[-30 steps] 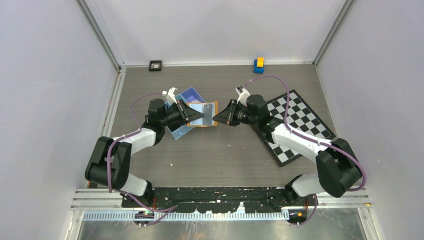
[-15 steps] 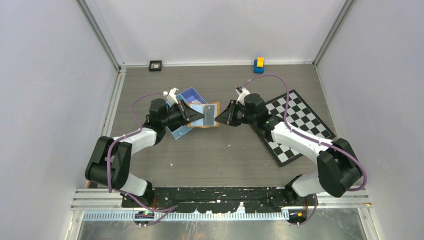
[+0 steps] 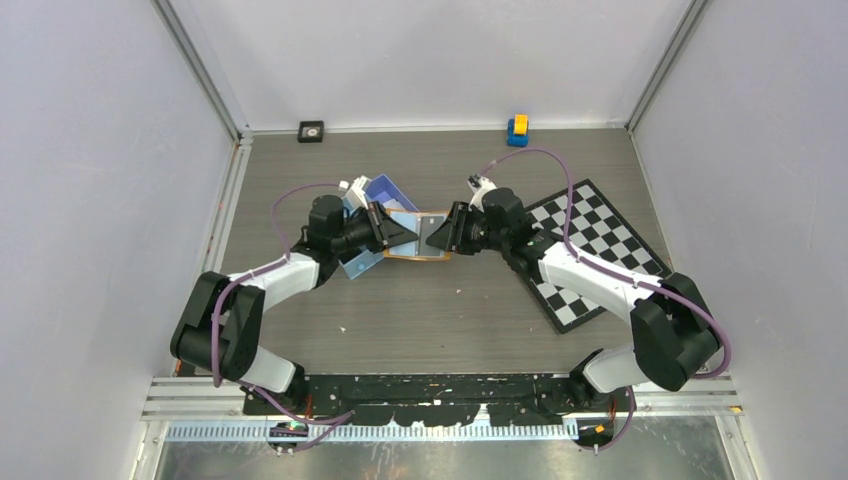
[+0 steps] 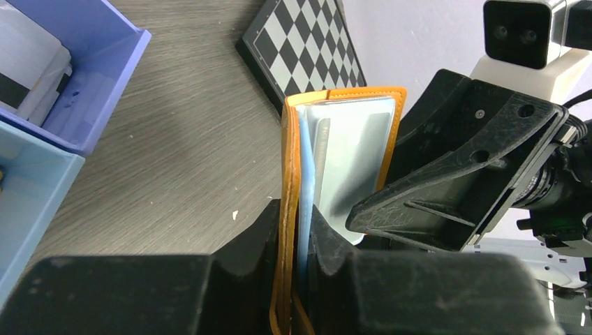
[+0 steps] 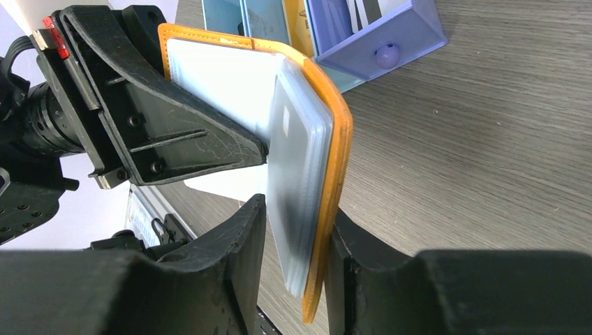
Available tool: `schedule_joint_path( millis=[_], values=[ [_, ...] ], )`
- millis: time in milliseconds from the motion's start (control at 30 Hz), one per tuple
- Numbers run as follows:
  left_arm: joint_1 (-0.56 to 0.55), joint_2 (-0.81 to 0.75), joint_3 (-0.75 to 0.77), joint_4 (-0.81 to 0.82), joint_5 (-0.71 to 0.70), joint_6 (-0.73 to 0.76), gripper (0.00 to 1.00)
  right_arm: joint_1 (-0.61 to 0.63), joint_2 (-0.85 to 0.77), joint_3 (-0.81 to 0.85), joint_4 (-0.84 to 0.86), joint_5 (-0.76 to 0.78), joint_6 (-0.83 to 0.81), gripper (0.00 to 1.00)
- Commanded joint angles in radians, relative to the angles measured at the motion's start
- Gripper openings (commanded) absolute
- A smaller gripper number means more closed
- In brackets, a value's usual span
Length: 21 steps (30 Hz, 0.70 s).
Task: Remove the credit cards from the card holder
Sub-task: Remove the credit card from the card holder.
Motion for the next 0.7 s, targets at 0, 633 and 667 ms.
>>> schedule_joint_path(
  millis=[0, 633, 667],
  values=[
    [-0.008, -0.028, 0.047, -0.008, 0.021, 0.032, 0.0, 0.005, 0.002, 0.031, 0.044, -0.004, -0.008, 0.41],
    [0.026, -0.023, 0.047, -0.076, -0.016, 0.046, 0.0, 0.006, -0.062, 0.012, 0.023, 0.066, -0.019, 0.14],
    [0.027, -0.023, 0.049, -0.077, -0.017, 0.047, 0.0, 0.007, -0.062, 0.013, 0.023, 0.062, -0.019, 0.14]
  ],
)
